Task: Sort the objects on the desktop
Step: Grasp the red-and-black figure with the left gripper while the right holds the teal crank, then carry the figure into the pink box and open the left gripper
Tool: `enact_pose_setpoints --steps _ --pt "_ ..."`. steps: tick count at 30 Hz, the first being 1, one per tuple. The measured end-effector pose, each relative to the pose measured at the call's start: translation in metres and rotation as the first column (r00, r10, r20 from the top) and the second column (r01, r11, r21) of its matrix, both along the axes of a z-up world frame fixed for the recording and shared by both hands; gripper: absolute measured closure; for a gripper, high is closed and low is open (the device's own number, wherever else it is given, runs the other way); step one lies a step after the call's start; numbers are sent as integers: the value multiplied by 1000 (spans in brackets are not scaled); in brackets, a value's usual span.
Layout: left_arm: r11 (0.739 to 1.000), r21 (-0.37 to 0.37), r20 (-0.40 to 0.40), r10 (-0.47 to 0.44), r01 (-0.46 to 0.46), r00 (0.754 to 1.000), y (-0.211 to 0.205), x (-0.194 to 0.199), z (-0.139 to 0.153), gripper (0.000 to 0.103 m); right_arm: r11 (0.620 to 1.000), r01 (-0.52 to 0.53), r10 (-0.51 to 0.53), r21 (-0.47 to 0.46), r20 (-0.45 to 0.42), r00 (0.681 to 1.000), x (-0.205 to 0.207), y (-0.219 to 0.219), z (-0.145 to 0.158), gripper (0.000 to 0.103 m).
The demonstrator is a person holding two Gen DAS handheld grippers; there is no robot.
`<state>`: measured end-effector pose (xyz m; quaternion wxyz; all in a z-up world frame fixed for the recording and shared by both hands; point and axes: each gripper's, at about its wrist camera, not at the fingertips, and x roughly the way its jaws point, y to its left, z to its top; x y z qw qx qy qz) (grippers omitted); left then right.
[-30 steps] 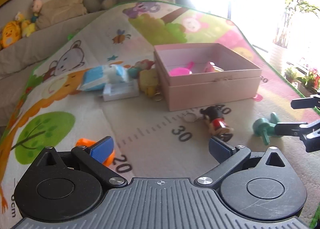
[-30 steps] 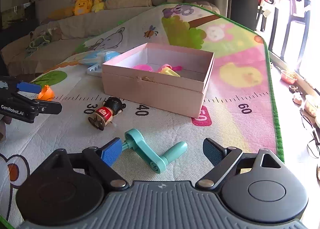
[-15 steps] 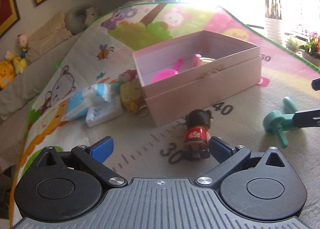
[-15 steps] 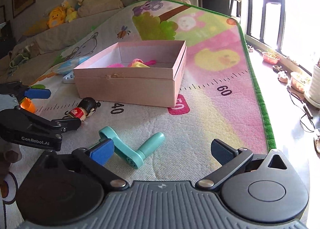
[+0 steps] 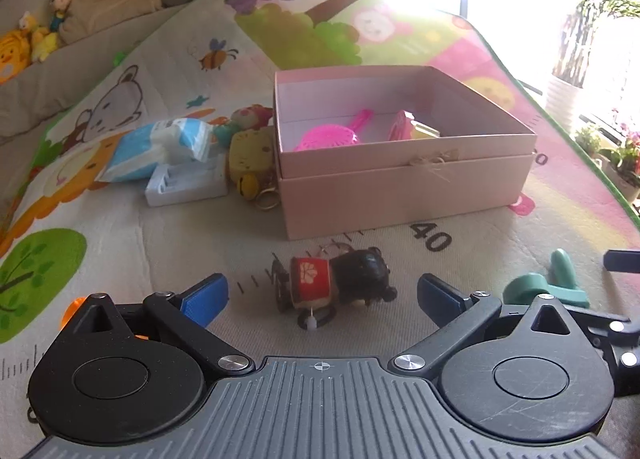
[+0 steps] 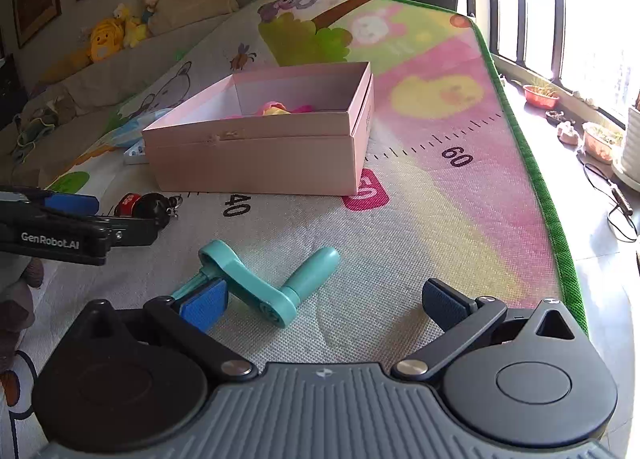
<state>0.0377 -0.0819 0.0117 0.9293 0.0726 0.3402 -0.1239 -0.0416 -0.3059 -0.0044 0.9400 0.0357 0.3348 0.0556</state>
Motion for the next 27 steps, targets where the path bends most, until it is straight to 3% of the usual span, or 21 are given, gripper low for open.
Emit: enact_pose_setpoints --steps 2,3,4,5,14,19,22,27 --pt "1000 -16 -6 25 -25 1000 -2 8 -2 5 1000 -3 3 -2 2 1000 0 0 0 0" --pt "999 -18 -7 32 -32 999 -2 10 -3 12 1000 -4 4 -1 3 1000 0 0 0 0" --pt "999 -14 -12 33 -33 999 -2 12 -3 30 1000 -5 5 1 3 1000 0 0 0 0" --pt "999 -13 -17 33 -33 999 -2 12 -3 32 1000 -6 6 2 3 1000 0 0 0 0" --pt "998 -2 -21 -60 60 998 31 -38 0 32 996 -82 81 23 35 996 -4 -1 25 0" --pt "998 0 -35 -64 64 997 50 -72 -1 32 994 -91 94 63 -48 994 5 9 20 0" --pt "999 -11 -33 -48 48 998 59 -81 -1 26 993 -71 82 97 -109 991 14 20 13 0" --pt "998 -36 -28 -48 47 998 66 -82 0 16 998 -57 61 38 -101 993 27 45 10 0"
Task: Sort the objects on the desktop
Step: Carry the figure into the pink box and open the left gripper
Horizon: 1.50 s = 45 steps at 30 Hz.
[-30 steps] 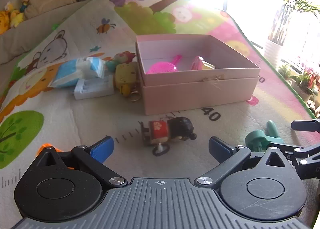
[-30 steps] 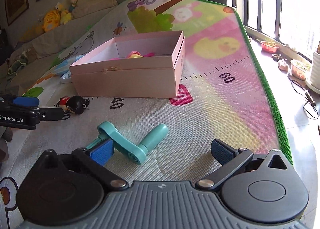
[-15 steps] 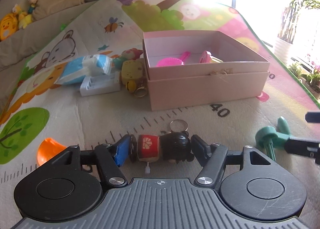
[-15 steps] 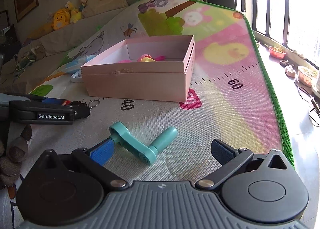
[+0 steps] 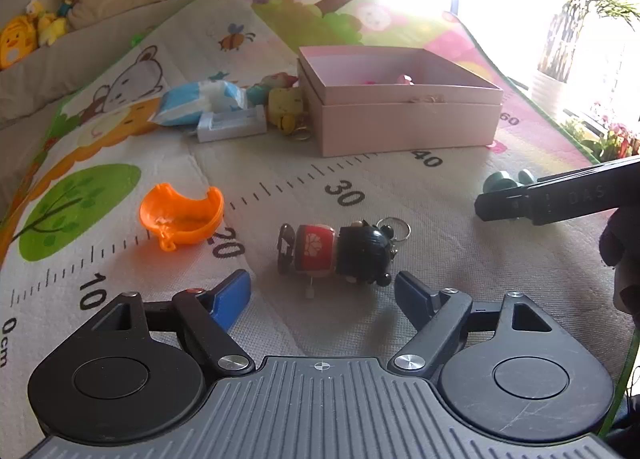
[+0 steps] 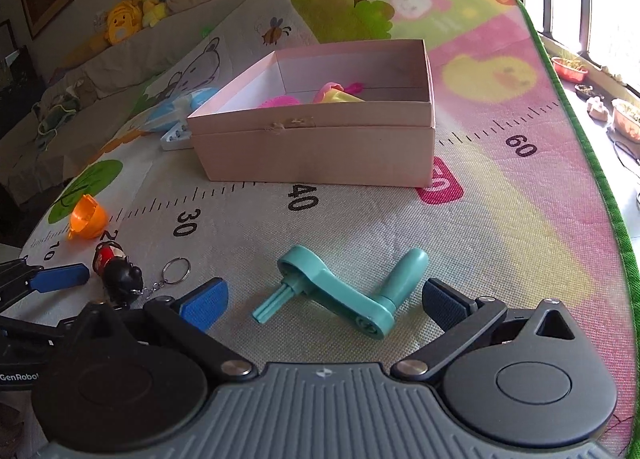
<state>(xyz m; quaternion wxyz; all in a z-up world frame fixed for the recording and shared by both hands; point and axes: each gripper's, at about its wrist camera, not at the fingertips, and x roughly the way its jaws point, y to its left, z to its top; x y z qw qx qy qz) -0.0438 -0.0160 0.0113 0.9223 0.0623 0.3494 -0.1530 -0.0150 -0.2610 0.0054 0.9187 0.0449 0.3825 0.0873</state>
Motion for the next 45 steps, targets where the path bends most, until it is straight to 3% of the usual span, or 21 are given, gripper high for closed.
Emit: enact_pose_setpoints --steps 1,3,6,13,19,24,26,28,32,34,38,41,45 --pt "1000 -4 0 -2 2 1000 0 0 0 15 1000 -2 2 -26 5 1000 2 5 -1 1" --pt "1000 -9 1 -7 7 1000 0 1 -1 13 997 -17 19 -76 20 1000 5 14 -1 16" --pt "1000 -17 -1 -14 13 1000 0 4 -2 10 991 -34 39 -129 37 999 5 18 -1 27" --pt "1000 16 23 -14 14 1000 -15 22 -2 9 986 -70 77 -151 39 996 -3 18 1 30" --pt "999 35 28 -37 36 999 -21 24 -4 32 987 -88 94 -131 39 995 -9 16 2 32" --pt "998 50 49 -41 39 998 -20 14 2 32 988 -118 125 -101 62 990 -19 10 15 32" --pt "998 26 77 -55 54 995 -17 11 22 33 986 -127 138 -106 103 985 -25 5 32 32" --pt "996 29 172 -86 82 981 -18 9 55 32 987 -121 140 -108 182 973 -30 -4 65 32" --pt "990 110 398 -125 88 909 -30 19 124 32 989 -130 148 -76 355 923 -33 -23 144 32" --pt "991 99 431 -123 88 894 -37 34 148 32 990 -121 141 -74 419 897 -27 -29 174 32" --pt "989 29 378 -143 143 915 -62 81 166 32 994 -73 103 -82 463 880 4 -38 202 32" --pt "988 12 326 -150 154 933 -87 125 156 32 995 -40 74 -86 448 891 29 -42 198 32" --pt "987 -63 201 -132 147 971 -114 192 126 27 995 -12 54 -102 417 907 57 -46 180 32"
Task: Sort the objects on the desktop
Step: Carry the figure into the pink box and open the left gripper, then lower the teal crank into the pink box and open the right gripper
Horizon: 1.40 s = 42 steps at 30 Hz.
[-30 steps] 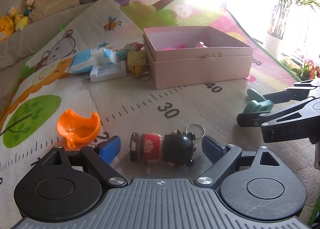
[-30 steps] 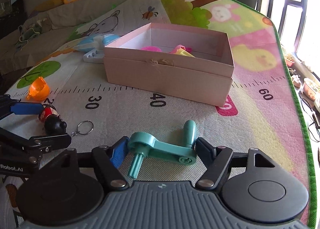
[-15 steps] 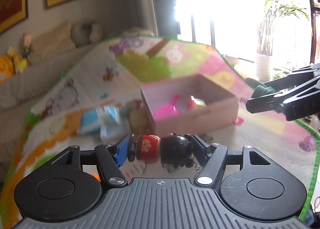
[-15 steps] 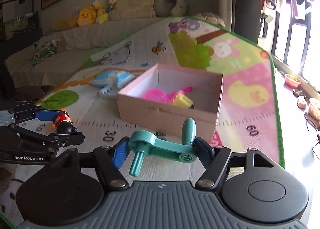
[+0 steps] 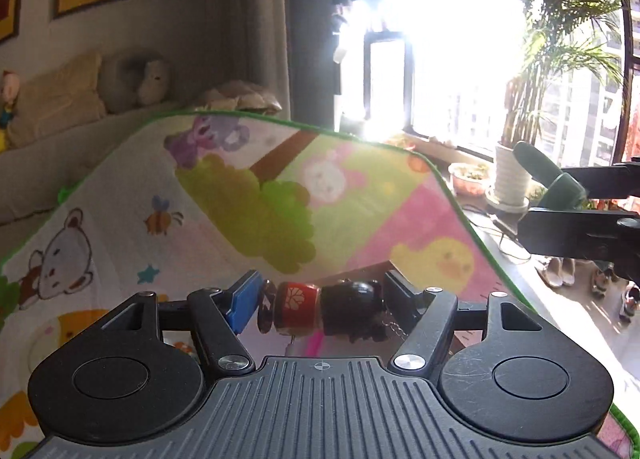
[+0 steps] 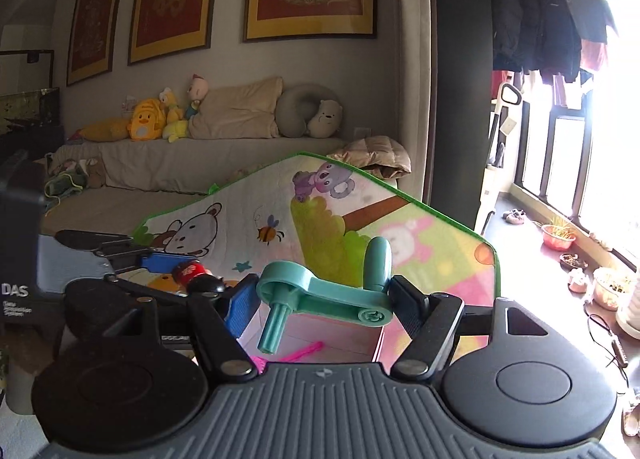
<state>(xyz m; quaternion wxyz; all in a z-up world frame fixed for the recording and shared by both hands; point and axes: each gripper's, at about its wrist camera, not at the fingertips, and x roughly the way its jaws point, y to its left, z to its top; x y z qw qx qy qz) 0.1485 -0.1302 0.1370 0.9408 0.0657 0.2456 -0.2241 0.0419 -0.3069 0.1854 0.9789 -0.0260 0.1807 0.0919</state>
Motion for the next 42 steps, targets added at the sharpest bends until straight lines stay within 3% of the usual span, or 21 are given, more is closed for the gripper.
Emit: enact_pose_setpoints --steps 2,5,7,10,15,19,23,27,33,35,38,40,42 --pt "999 -26 -40 35 -36 999 5 15 -10 20 1000 11 -10 23 -29 1000 13 -7 -8 32" --pt "998 -25 -23 61 -61 998 27 8 -19 9 999 14 -10 48 -85 996 36 -14 -23 32" --pt "995 27 21 93 -94 995 42 -12 -24 8 999 5 1 51 -121 993 52 -12 -33 32" --pt "991 70 25 114 -116 993 68 -40 -35 6 996 -14 32 84 -215 976 87 -1 -53 32" --pt "974 145 59 168 -175 984 106 -89 -62 3 993 -45 81 106 -372 925 134 23 -87 31" --pt "950 174 56 253 -259 966 141 -108 -85 3 994 -23 66 111 -402 913 137 29 -94 23" --pt "939 134 -45 324 -316 945 175 -115 -106 3 998 -44 59 49 -377 925 125 49 -82 23" --pt "942 86 -65 332 -326 941 186 -125 -116 2 993 -114 111 14 -364 925 125 90 -66 19" --pt "947 -7 -86 320 -322 944 194 -131 -123 1 985 -113 162 128 -493 855 186 157 -64 19" --pt "945 -44 -77 320 -324 944 199 -133 -122 1 991 -83 128 106 -543 830 215 184 -78 28" --pt "937 -93 -96 328 -336 940 206 -133 -122 1 991 -74 10 -107 -510 860 247 224 -101 65" --pt "932 -115 -107 332 -344 937 209 -132 -123 1 978 -63 -44 -200 -491 870 264 241 -115 67" --pt "928 -134 -122 333 -348 935 213 -132 -123 1 961 -66 -84 -267 -513 854 282 252 -133 69"
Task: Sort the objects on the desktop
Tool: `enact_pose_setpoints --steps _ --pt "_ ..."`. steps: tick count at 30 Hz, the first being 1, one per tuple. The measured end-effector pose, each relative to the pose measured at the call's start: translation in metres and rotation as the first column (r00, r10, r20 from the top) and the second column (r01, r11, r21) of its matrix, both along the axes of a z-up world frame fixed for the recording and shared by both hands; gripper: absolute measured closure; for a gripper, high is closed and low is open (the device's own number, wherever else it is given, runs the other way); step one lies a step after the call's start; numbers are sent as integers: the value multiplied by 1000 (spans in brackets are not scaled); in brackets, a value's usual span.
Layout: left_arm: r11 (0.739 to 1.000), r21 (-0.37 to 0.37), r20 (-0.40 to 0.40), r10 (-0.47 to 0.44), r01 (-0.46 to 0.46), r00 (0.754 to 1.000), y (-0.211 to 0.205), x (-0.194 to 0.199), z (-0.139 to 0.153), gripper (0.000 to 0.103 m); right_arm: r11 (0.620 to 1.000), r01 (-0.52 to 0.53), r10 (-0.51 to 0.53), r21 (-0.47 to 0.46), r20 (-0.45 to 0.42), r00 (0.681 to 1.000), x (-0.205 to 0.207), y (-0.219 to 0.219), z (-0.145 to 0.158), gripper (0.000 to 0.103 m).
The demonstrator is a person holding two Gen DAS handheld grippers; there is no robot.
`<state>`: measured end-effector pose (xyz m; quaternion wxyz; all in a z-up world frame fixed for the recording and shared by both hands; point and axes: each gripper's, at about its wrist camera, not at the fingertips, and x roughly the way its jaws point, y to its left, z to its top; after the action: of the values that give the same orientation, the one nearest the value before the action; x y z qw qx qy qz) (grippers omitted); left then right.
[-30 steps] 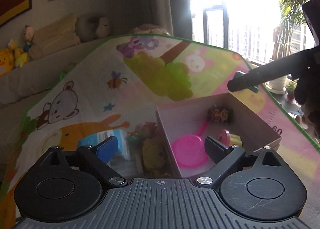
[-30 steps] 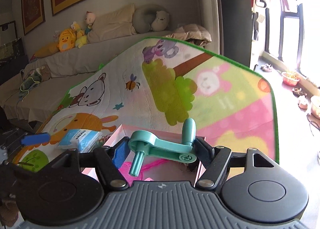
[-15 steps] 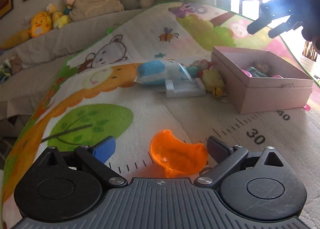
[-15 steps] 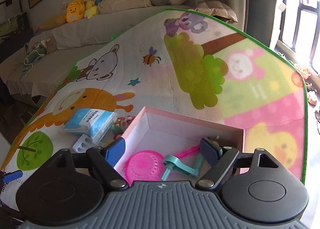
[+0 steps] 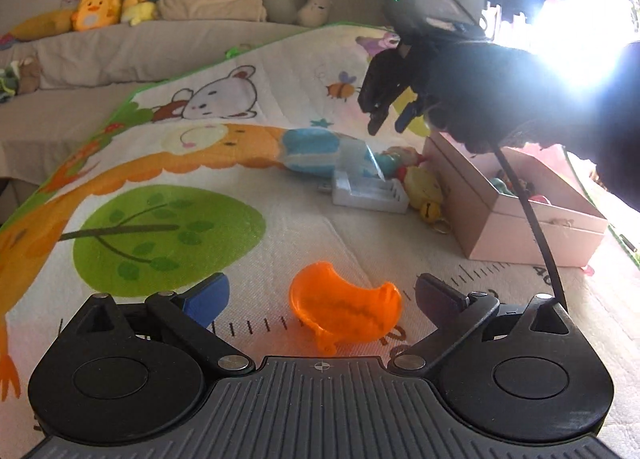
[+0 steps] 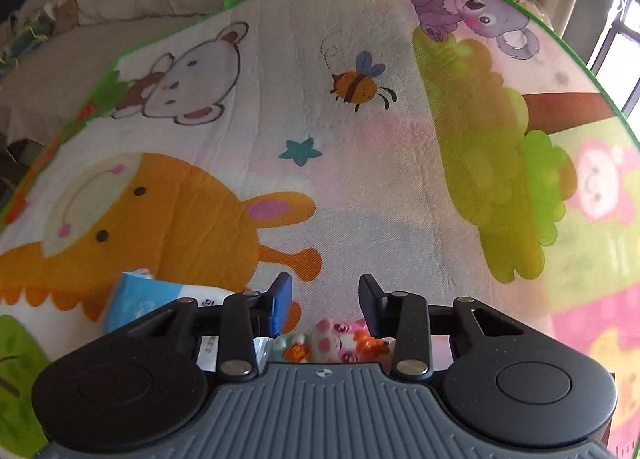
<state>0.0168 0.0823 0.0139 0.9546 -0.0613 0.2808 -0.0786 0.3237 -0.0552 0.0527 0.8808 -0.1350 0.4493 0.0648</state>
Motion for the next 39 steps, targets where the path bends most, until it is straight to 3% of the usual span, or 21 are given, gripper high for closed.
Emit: enact_pose_setpoints --steps 3,6,16,19,22,24,27,31,35,39 --pt "1000 -30 -4 -8 8 1000 3 -1 0 1 997 -6 1 -82 -61 998 13 7 -22 69" --pt "999 -39 4 -17 17 1000 5 -2 0 1 995 -18 9 -95 -90 996 7 5 -28 69" --pt "999 -47 -1 1 -1 1000 7 -1 0 0 987 -142 158 76 -271 950 -87 2 -16 68" --pt "999 -36 4 3 -3 1000 5 -2 0 0 960 -200 256 195 -325 911 -127 -7 -6 69" --pt "1000 -26 11 3 -3 1000 4 -3 0 0 931 -262 322 254 -233 918 -178 -27 19 68" --pt "1000 -22 12 8 -7 1000 3 -3 0 0 916 -322 352 238 -98 931 -216 -45 35 52" --pt "999 -17 5 31 -31 1000 5 -1 3 0 912 -365 364 184 44 930 -264 -71 42 39" --pt "998 30 7 63 -63 998 4 -4 10 0 913 -339 338 227 44 940 -301 -94 22 38" --pt "994 66 3 85 -85 996 -1 -9 21 0 871 -391 386 296 80 919 -336 -91 -4 36" --pt "990 111 10 81 -82 997 -11 -17 32 0 888 -403 386 223 115 915 -348 -73 -27 36"
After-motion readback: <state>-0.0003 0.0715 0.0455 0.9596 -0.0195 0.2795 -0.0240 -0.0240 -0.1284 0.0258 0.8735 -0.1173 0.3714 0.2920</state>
